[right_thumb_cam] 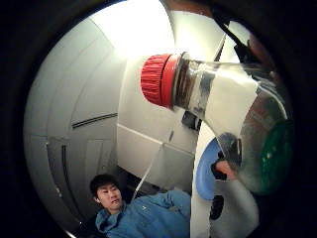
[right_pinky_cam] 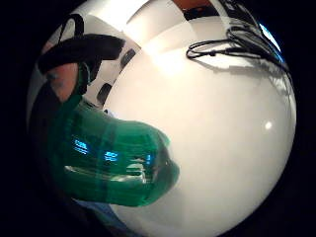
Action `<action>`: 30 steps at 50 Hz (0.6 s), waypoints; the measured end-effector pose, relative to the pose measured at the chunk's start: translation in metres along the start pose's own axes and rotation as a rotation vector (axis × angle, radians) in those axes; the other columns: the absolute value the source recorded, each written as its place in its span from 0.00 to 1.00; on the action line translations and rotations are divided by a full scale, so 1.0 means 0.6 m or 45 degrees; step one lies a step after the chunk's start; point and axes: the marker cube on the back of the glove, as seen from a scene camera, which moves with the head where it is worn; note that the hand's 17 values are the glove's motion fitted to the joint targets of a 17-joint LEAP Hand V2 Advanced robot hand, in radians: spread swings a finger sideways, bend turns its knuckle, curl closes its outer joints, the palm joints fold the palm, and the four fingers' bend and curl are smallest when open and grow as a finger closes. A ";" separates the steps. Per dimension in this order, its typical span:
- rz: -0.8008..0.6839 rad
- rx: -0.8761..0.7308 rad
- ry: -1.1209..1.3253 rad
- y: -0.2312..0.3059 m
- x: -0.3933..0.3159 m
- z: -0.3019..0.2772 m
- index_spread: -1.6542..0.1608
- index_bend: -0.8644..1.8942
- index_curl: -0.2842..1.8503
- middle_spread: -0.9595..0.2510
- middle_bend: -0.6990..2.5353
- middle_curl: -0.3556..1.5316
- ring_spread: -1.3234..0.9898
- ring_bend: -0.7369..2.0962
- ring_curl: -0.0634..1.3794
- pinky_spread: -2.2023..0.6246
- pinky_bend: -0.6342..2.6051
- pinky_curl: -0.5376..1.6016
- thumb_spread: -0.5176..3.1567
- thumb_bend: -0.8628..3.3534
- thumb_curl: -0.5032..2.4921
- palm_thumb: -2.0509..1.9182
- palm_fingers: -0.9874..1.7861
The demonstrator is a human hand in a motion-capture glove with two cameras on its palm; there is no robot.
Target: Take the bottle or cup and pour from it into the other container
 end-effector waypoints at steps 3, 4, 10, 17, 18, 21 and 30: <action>-0.027 -0.075 0.095 -0.004 -0.021 0.002 0.84 0.36 0.28 0.77 0.32 0.42 0.51 0.44 0.30 0.76 0.37 0.38 0.24 0.20 0.37 0.80 0.71; -0.040 -0.104 0.137 -0.005 -0.028 0.003 0.84 0.36 0.28 0.77 0.32 0.42 0.51 0.44 0.30 0.76 0.37 0.38 0.24 0.20 0.37 0.80 0.71; -0.111 -0.299 0.475 -0.009 -0.078 0.018 0.84 0.36 0.28 0.76 0.32 0.42 0.51 0.43 0.31 0.75 0.36 0.39 0.23 0.20 0.38 0.80 0.72; -0.129 -0.520 0.829 -0.020 -0.126 0.034 0.84 0.36 0.28 0.75 0.31 0.43 0.50 0.42 0.32 0.75 0.36 0.39 0.22 0.20 0.39 0.80 0.72; -0.135 -0.553 0.889 -0.023 -0.133 0.037 0.84 0.36 0.28 0.75 0.31 0.43 0.50 0.42 0.32 0.75 0.35 0.39 0.22 0.20 0.39 0.80 0.72; -0.154 -0.654 1.078 -0.028 -0.153 0.049 0.84 0.35 0.28 0.75 0.31 0.43 0.50 0.42 0.32 0.74 0.35 0.39 0.22 0.20 0.39 0.80 0.72; -0.334 -0.902 1.811 -0.028 -0.185 0.086 0.84 0.36 0.28 0.74 0.30 0.44 0.50 0.41 0.33 0.74 0.35 0.40 0.22 0.20 0.39 0.80 0.71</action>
